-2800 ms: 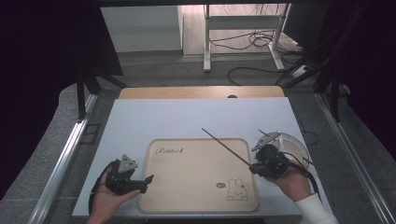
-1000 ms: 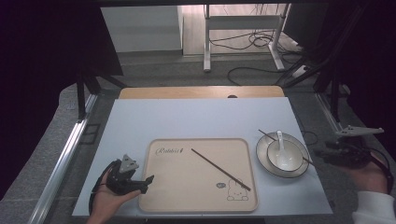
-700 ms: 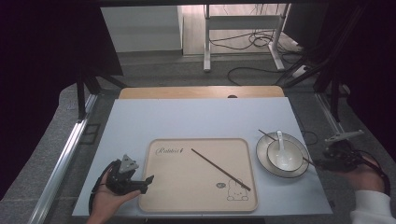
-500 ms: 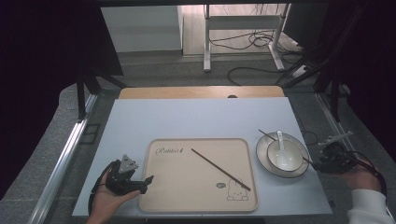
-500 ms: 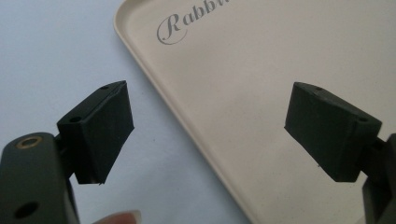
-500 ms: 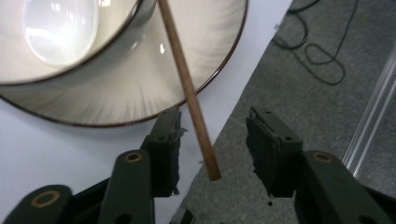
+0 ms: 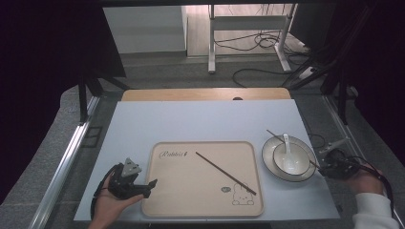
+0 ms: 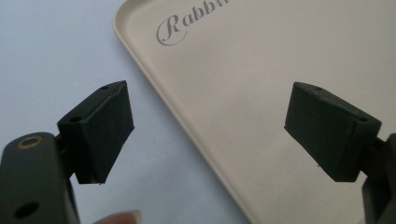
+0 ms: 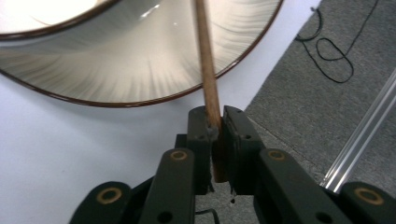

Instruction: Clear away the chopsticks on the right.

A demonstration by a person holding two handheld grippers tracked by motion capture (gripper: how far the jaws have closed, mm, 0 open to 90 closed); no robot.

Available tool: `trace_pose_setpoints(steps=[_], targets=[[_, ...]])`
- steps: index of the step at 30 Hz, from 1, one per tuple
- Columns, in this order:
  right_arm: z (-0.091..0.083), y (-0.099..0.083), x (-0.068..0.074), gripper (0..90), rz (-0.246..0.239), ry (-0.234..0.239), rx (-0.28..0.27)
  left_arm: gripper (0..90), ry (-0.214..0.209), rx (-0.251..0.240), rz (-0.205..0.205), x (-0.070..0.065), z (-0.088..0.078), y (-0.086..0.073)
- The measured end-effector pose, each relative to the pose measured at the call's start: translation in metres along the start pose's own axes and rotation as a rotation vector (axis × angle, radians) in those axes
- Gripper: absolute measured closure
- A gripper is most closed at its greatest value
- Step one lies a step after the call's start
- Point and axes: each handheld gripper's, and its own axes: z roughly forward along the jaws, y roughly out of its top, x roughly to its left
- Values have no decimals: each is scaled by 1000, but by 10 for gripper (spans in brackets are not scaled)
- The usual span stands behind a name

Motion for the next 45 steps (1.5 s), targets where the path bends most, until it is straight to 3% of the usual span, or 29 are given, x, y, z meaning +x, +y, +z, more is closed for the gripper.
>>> trace_pose_setpoints(steps=[7, 12, 15, 19, 24, 30, 36, 40, 45], targets=[[-11, 4, 1, 835, 28, 12, -36, 154, 1, -11, -8, 0, -1, 0], [-36, 8, -1, 837, 97, -2, -140, 154, 3, -15, -11, 1, -1, 0], [-51, 12, 3, 837, 101, 10, -197, 154, 4, -17, -12, 1, -2, 0], [-66, 26, 20, 837, 70, 52, -253, 154, 4, -15, -9, 0, -1, 1], [-71, 53, 56, 836, -34, 125, -279, 154, 2, -15, -9, 0, -2, 1], [-52, 84, 107, 834, -164, 195, -213, 154, 1, -15, -8, 0, -2, 0], [-24, 101, 143, 834, -240, 213, -129, 154, -1, -10, -6, 0, -1, 0], [-2, 109, 160, 834, -286, 219, -59, 155, -4, -12, -7, -1, 0, 0], [15, 113, 168, 833, -297, 188, -3, 157, -2, -8, -5, 0, -1, 0]])
